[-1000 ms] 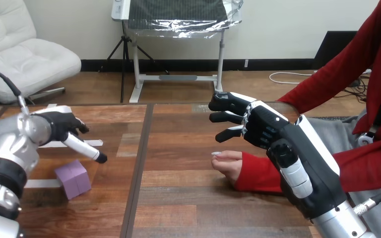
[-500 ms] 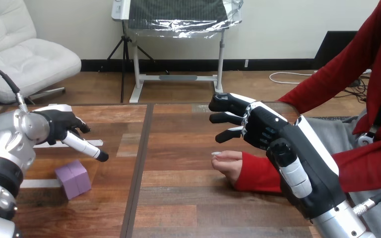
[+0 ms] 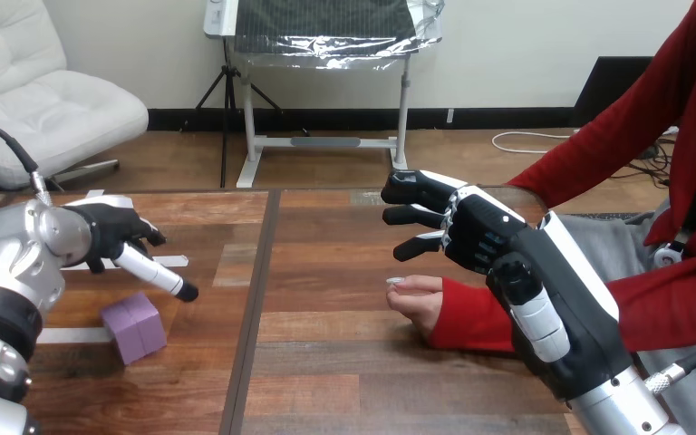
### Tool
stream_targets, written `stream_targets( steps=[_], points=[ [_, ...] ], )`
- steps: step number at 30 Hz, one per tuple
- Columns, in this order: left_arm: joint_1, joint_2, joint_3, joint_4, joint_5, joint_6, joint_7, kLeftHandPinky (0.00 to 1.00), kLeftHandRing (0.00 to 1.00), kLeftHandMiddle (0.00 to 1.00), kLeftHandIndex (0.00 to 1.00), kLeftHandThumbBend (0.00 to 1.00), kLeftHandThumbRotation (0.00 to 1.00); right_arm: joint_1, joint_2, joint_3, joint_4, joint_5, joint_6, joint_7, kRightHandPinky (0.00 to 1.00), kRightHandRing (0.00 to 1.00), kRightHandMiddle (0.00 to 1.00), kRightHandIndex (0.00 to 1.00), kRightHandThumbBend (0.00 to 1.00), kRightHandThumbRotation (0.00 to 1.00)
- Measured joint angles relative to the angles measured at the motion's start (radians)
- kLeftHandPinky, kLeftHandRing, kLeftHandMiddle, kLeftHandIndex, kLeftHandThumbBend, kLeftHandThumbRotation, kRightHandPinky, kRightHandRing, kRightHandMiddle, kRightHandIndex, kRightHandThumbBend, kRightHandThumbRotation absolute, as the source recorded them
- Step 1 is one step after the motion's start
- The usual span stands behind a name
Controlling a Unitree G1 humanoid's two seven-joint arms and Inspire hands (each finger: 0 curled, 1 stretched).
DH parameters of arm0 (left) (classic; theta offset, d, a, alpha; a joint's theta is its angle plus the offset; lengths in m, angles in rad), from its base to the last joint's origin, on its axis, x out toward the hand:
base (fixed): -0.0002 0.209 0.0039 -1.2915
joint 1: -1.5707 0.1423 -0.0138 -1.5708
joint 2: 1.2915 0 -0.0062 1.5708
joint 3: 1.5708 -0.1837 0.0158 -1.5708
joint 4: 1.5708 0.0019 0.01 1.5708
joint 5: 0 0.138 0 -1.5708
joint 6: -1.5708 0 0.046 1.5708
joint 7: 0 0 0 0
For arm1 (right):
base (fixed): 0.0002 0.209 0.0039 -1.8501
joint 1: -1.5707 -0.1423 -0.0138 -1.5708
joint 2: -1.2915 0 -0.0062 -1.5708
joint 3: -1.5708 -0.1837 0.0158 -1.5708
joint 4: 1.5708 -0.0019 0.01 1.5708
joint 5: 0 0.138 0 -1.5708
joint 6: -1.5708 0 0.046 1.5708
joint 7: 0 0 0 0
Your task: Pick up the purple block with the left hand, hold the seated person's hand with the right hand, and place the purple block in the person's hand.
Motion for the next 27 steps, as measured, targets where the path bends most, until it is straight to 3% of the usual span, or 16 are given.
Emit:
stream_targets(
  steps=[13, 25, 26, 27],
  points=[
    [0.002, 0.002, -0.007, -0.004, 0.019, 0.0, -0.031, 0.85, 0.91, 0.94, 0.93, 0.81, 0.42, 0.0, 0.001, 0.0, 0.0, 0.0, 0.0, 0.0, 0.65, 0.79, 0.82, 0.82, 0.89, 1.0],
    [0.011, 0.002, -0.007, -0.018, 0.018, 0.033, -0.047, 0.72, 0.84, 0.93, 0.93, 0.83, 0.36, 0.0, 0.001, 0.0, 0.0, 0.0, 0.0, 0.0, 0.65, 0.79, 0.83, 0.82, 0.9, 1.0],
    [0.017, 0.002, -0.007, -0.021, 0.018, 0.044, -0.046, 0.64, 0.83, 0.95, 0.96, 0.85, 0.35, 0.0, 0.001, 0.0, 0.0, 0.0, 0.0, 0.0, 0.65, 0.8, 0.83, 0.82, 0.9, 1.0],
    [0.018, 0.002, -0.007, -0.021, 0.018, 0.045, -0.046, 0.64, 0.83, 0.95, 0.96, 0.85, 0.35, 0.0, 0.0, 0.0, 0.0, 0.0, 0.0, 0.0, 0.65, 0.8, 0.83, 0.82, 0.9, 1.0]
  ],
)
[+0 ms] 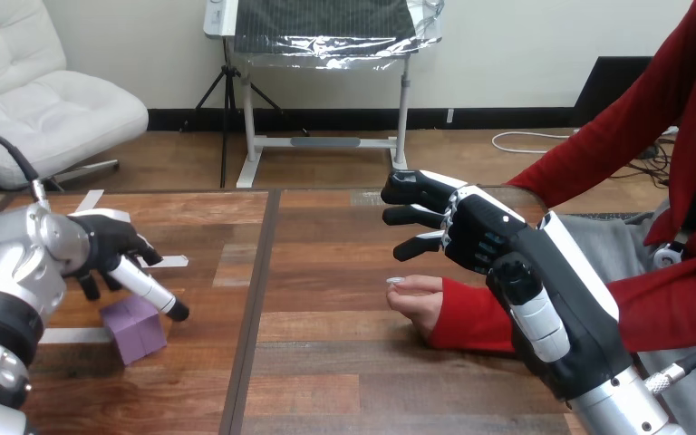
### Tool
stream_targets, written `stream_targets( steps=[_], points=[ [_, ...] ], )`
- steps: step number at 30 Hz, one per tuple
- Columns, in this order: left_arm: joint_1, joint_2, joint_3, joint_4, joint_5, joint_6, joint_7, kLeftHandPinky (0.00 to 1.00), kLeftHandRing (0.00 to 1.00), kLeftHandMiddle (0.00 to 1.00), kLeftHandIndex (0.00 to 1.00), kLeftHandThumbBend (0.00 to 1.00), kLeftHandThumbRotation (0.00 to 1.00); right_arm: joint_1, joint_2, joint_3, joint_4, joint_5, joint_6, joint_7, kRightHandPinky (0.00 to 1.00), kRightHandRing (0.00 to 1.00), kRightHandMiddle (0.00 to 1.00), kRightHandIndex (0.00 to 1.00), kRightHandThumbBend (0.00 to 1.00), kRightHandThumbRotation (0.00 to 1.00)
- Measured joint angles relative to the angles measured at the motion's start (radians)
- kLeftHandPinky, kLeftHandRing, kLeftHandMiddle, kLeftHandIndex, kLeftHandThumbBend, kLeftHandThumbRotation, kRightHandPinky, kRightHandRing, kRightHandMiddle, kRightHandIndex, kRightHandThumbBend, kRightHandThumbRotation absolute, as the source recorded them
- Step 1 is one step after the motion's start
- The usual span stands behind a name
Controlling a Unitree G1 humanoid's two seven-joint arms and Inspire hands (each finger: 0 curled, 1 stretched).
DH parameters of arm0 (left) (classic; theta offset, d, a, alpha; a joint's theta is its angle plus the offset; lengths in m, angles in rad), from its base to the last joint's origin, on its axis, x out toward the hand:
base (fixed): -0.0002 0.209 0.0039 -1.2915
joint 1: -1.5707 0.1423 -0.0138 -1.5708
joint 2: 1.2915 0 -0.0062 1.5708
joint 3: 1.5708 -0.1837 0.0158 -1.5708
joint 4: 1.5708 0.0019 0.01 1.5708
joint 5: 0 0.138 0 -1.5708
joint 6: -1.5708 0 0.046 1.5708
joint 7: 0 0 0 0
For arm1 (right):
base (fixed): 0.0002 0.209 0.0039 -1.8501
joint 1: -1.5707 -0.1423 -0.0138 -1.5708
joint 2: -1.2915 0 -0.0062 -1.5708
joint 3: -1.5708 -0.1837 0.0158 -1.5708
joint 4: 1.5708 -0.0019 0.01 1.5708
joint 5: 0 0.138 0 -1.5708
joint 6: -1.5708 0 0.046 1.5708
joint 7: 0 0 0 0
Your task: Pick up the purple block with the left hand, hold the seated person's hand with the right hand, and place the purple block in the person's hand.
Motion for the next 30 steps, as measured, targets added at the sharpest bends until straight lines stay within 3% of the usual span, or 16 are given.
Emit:
stream_targets(
  steps=[6, 12, 30],
  points=[
    [0.012, -0.002, -0.008, 0.0, 0.021, 0.007, 0.04, 0.61, 0.85, 0.93, 0.93, 0.87, 0.33, 0.0, 0.0, 0.0, 0.0, 0.0, 0.0, 0.0, 0.65, 0.8, 0.83, 0.82, 0.9, 1.0],
    [0.026, -0.003, -0.015, 0.0, 0.041, 0.024, 0.081, 0.48, 0.81, 0.89, 0.89, 0.88, 0.31, 0.0, 0.0, 0.0, 0.0, 0.0, 0.0, 0.0, 0.65, 0.8, 0.83, 0.82, 0.9, 1.0],
    [0.046, -0.008, -0.058, 0.003, 0.092, 0.071, 0.137, 0.62, 0.81, 0.86, 0.86, 0.92, 0.31, 0.0, 0.0, -0.002, 0.0, 0.001, 0.0, 0.0, 0.65, 0.79, 0.82, 0.82, 0.91, 1.0]
  ],
)
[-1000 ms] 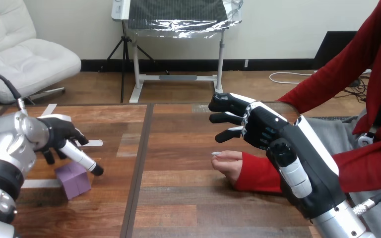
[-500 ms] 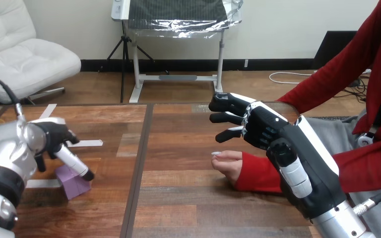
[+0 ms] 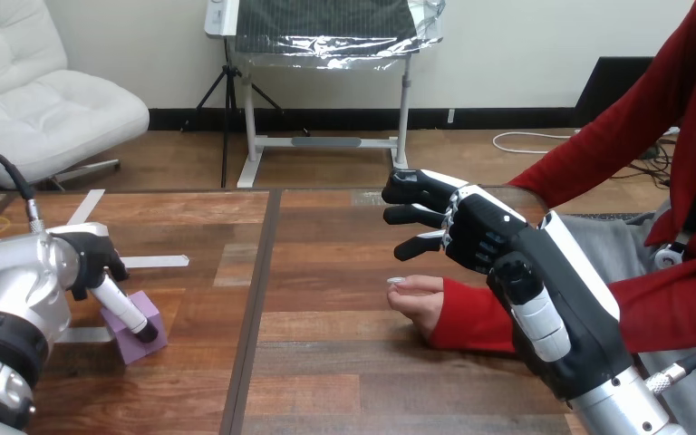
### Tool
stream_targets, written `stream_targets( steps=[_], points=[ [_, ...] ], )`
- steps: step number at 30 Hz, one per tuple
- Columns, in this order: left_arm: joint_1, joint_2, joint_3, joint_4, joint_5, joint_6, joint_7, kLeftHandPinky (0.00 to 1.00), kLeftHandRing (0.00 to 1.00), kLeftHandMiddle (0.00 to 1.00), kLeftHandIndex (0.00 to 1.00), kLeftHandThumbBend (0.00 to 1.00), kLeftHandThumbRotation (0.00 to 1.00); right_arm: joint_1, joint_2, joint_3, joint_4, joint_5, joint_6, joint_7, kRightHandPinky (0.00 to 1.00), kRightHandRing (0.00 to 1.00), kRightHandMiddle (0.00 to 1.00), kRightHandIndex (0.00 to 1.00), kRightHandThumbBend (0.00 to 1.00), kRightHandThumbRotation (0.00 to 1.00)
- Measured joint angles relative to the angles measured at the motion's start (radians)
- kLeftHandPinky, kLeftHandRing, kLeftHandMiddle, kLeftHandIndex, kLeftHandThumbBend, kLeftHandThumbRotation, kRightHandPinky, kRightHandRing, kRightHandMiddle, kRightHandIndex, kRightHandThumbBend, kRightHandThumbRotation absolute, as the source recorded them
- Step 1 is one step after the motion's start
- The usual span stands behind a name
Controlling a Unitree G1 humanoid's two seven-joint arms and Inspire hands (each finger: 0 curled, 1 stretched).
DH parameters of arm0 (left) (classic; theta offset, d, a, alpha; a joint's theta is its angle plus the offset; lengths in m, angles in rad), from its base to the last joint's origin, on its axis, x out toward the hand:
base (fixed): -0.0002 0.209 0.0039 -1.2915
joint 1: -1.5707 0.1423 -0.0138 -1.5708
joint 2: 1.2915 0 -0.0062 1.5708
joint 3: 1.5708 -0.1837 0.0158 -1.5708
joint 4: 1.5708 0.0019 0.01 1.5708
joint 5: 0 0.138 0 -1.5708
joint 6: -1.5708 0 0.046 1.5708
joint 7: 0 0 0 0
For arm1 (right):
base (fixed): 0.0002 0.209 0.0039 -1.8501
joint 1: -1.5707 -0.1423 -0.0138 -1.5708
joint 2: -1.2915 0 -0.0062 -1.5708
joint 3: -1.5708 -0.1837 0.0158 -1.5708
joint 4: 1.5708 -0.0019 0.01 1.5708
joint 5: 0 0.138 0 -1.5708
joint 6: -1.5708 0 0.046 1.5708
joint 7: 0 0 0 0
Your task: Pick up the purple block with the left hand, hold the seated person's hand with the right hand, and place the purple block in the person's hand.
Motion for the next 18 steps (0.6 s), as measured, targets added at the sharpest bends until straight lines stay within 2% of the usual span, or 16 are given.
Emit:
stream_targets(
  steps=[11, 15, 18],
  points=[
    [0.0, -0.009, -0.022, 0.02, 0.013, -0.006, 0.005, 0.55, 0.75, 0.82, 0.86, 0.92, 0.28, 0.0, 0.0, 0.0, 0.0, 0.0, 0.0, 0.0, 0.65, 0.79, 0.82, 0.82, 0.91, 1.0],
    [0.0, -0.011, -0.023, 0.028, 0.013, -0.01, 0.005, 0.62, 0.79, 0.85, 0.87, 0.92, 0.28, 0.0, 0.0, 0.0, 0.0, 0.0, 0.0, 0.0, 0.65, 0.79, 0.82, 0.82, 0.91, 1.0],
    [0.0, -0.011, -0.024, 0.032, 0.013, -0.014, 0.005, 0.72, 0.84, 0.88, 0.87, 0.93, 0.28, 0.0, 0.0, 0.0, 0.0, 0.001, 0.0, 0.0, 0.65, 0.79, 0.82, 0.81, 0.91, 1.0]
  ],
)
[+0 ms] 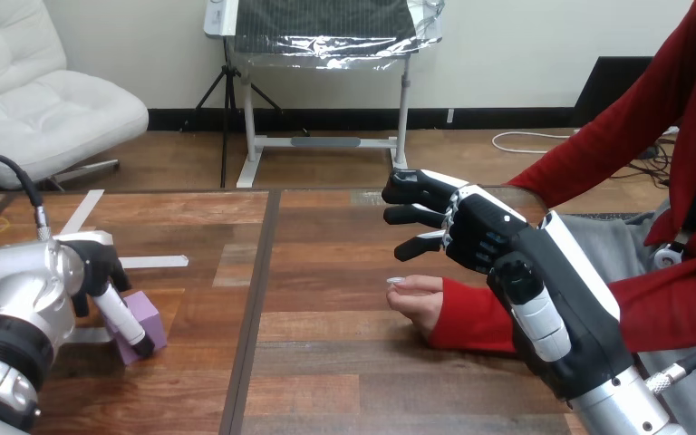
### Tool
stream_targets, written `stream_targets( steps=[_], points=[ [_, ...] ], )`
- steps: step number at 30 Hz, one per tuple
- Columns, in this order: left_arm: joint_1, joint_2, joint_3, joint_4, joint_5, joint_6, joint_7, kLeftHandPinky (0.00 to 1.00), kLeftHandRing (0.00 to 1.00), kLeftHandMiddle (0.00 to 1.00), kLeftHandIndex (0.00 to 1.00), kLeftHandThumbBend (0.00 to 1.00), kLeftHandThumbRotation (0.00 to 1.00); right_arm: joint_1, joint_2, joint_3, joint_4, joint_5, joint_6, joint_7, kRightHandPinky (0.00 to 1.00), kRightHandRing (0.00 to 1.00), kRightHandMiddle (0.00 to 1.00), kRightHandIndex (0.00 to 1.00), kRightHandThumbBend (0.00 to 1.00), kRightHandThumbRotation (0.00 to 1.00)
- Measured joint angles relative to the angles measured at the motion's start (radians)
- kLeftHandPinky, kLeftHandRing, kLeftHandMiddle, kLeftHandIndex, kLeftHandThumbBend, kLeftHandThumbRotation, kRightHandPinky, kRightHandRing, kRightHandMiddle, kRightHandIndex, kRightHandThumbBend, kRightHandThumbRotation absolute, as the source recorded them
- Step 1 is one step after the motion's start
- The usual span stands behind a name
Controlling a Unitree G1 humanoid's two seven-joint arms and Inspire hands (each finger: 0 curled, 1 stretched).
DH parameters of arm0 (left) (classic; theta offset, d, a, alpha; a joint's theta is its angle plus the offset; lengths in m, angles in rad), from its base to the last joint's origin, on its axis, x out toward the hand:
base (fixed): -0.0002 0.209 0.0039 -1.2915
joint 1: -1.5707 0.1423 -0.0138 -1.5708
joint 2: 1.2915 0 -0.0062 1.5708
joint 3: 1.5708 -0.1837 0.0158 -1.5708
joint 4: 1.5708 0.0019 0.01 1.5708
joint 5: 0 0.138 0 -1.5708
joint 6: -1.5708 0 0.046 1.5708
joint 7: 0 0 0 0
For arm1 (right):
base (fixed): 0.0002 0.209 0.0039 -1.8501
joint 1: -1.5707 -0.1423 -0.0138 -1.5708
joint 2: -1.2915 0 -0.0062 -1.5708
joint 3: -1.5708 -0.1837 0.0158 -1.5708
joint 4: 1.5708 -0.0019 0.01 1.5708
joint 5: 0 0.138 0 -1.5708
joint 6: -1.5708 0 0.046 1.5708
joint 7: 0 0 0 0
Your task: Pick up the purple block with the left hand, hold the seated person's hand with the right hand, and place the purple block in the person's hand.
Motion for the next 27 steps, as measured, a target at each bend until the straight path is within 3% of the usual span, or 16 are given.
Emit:
stream_targets(
  steps=[6, 12, 17, 27],
  points=[
    [0.0, 0.0, -0.001, 0.004, 0.0, -0.014, 0.0, 0.77, 0.86, 0.89, 0.87, 0.92, 0.29, 0.0, 0.0, 0.0, 0.0, 0.0, 0.0, 0.0, 0.65, 0.79, 0.82, 0.81, 0.91, 1.0],
    [0.0, -0.001, 0.0, 0.013, -0.005, -0.016, -0.001, 0.68, 0.84, 0.9, 0.88, 0.91, 0.28, 0.0, 0.001, 0.0, 0.0, 0.0, -0.001, 0.0, 0.65, 0.79, 0.82, 0.81, 0.91, 1.0],
    [0.0, -0.001, 0.0, 0.014, -0.01, -0.013, -0.008, 0.66, 0.85, 0.91, 0.87, 0.9, 0.27, 0.0, 0.001, 0.0, 0.0, 0.0, -0.002, 0.0, 0.65, 0.79, 0.82, 0.81, 0.9, 1.0],
    [0.0, -0.001, 0.0, 0.015, -0.01, -0.014, -0.019, 0.71, 0.87, 0.9, 0.83, 0.88, 0.28, 0.0, 0.001, 0.0, 0.0, 0.0, -0.002, 0.0, 0.65, 0.79, 0.82, 0.81, 0.91, 1.0]
  ],
)
